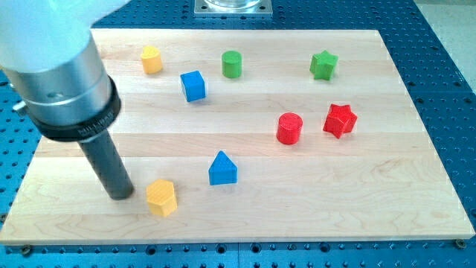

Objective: Move your arm to the left of the heart

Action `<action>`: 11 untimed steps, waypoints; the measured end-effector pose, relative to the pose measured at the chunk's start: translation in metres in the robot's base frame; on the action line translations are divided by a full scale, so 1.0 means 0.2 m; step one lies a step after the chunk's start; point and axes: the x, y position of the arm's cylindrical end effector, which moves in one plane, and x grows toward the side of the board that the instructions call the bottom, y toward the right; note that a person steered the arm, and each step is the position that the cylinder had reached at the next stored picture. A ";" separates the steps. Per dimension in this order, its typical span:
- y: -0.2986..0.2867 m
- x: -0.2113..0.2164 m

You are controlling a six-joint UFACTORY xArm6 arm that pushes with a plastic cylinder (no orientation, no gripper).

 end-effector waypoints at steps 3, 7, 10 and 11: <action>0.31 0.03; -0.55 -1.34; -0.11 -0.81; -0.29 -0.79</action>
